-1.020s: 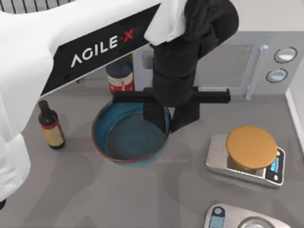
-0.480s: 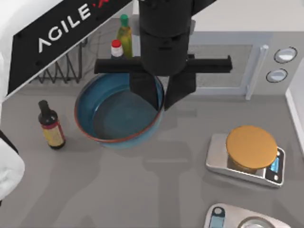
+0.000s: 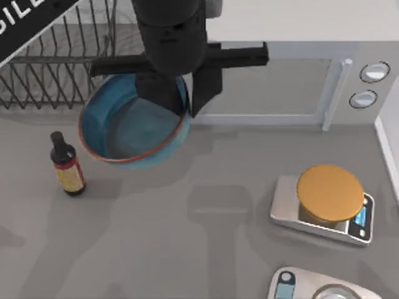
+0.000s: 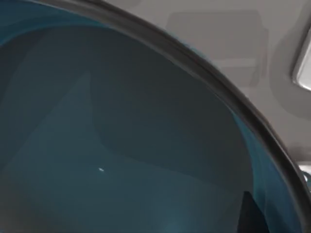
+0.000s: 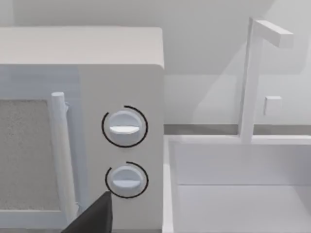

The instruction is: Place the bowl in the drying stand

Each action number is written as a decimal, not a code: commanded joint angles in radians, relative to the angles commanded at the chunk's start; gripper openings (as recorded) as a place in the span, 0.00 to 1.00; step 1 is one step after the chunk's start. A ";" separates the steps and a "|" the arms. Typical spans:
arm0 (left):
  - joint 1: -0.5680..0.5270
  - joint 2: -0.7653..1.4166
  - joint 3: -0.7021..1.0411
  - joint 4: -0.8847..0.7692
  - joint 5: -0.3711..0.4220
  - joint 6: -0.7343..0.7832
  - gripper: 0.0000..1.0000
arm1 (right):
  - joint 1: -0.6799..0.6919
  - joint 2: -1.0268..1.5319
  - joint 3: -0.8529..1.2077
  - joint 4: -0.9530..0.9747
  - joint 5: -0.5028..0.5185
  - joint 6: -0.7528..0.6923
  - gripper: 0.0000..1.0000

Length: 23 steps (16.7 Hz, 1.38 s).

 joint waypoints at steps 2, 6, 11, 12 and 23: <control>0.085 -0.109 -0.110 0.125 0.013 0.072 0.00 | 0.000 0.000 0.000 0.000 0.000 0.000 1.00; 0.254 -0.328 -0.302 0.425 0.046 0.187 0.00 | 0.000 0.000 0.000 0.000 0.000 0.000 1.00; 0.446 -0.540 -0.481 0.678 0.086 0.318 0.00 | 0.000 0.000 0.000 0.000 0.000 0.000 1.00; 0.483 -0.592 -0.520 0.746 0.089 0.346 0.00 | 0.000 0.000 0.000 0.000 0.000 0.000 1.00; 0.892 -1.088 -1.012 1.364 0.180 0.686 0.00 | 0.000 0.000 0.000 0.000 0.000 0.000 1.00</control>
